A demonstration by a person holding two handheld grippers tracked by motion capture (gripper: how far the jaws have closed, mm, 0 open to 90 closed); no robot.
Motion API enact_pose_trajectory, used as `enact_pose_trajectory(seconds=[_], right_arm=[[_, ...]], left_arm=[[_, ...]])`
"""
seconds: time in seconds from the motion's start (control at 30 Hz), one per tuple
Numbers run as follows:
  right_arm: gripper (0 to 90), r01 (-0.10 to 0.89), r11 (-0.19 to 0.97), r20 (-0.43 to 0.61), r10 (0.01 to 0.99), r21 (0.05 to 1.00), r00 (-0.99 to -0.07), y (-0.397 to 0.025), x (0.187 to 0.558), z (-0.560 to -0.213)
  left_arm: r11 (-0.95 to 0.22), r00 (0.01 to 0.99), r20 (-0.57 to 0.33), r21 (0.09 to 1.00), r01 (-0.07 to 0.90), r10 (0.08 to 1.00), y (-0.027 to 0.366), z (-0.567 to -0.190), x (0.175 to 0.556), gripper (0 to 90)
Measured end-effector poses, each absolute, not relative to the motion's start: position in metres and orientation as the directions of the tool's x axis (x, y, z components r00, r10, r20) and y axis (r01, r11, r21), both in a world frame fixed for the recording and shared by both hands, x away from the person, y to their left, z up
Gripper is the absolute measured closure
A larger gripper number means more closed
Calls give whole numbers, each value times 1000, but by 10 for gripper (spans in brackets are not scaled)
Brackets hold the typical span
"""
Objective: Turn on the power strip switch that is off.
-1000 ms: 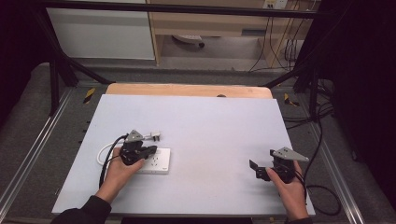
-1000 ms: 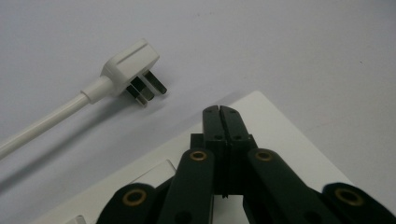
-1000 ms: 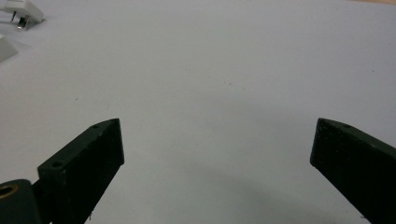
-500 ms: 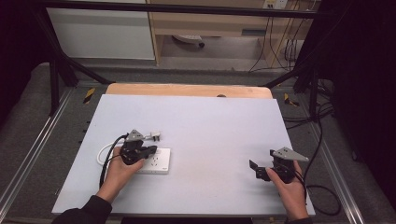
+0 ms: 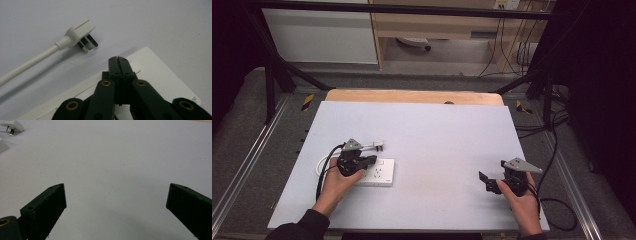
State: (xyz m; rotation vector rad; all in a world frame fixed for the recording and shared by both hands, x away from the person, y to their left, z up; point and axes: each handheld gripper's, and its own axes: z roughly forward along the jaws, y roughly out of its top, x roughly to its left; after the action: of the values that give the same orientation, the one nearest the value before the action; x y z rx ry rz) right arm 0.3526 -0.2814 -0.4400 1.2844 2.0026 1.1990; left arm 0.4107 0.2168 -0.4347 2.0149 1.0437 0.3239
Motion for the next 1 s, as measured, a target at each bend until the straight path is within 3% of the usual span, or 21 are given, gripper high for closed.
enact_pose_trajectory(seconds=[0.63,1.0], right_arm=[[34,476,177,64,892,861,-448,-282,353,-440],[34,478,175,68,892,861,-448,-282,352,-440]], left_arm=[[-298,654,-131,812,502,745,207,-429,408,898],[-297,658,-133,814,499,741,206,-428,408,821]])
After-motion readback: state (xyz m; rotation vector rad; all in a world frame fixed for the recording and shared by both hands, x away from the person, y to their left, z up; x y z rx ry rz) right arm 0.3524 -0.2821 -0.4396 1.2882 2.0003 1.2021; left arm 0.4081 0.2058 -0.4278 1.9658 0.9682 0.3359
